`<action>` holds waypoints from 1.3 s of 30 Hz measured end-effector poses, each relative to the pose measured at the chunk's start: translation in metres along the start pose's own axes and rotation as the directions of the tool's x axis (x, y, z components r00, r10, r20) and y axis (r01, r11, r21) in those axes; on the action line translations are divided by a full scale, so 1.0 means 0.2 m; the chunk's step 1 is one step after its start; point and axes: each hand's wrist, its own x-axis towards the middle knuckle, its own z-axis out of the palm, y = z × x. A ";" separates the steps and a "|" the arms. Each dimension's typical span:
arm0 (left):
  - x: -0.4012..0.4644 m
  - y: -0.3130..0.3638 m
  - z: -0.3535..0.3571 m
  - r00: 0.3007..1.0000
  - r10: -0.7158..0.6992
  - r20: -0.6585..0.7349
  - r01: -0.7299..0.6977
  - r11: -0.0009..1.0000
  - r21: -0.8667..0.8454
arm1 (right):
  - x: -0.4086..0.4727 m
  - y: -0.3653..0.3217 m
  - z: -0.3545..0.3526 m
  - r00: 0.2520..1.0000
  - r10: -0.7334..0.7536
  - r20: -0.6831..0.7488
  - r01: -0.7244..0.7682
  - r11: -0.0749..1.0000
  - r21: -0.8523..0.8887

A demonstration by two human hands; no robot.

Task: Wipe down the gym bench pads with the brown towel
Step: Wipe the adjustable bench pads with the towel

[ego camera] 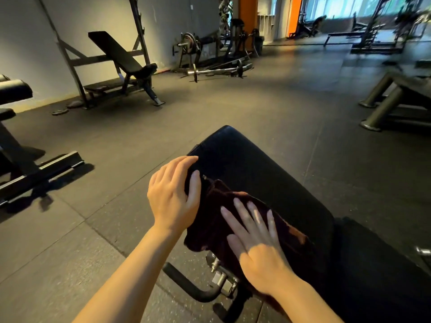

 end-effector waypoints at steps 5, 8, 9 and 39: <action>0.02 0.00 0.02 0.998 0.020 -0.064 -0.025 0.996 -0.080 | 0.37 0.09 -0.16 0.997 -0.081 -0.001 0.080 0.994 -0.080; 0.03 0.01 0.03 0.997 0.051 -0.055 -0.056 0.995 -0.086 | 0.56 0.16 -0.18 0.972 -0.167 -0.162 0.147 0.980 -0.132; 0.03 0.01 0.03 0.997 0.059 -0.049 -0.063 0.994 -0.087 | 0.61 0.18 -0.19 0.975 -0.171 -0.141 0.161 0.984 -0.080; 0.02 -0.01 -0.01 0.958 0.261 0.123 -0.283 0.929 0.236 | 0.10 0.29 0.05 0.930 0.262 -0.256 -0.248 0.965 0.088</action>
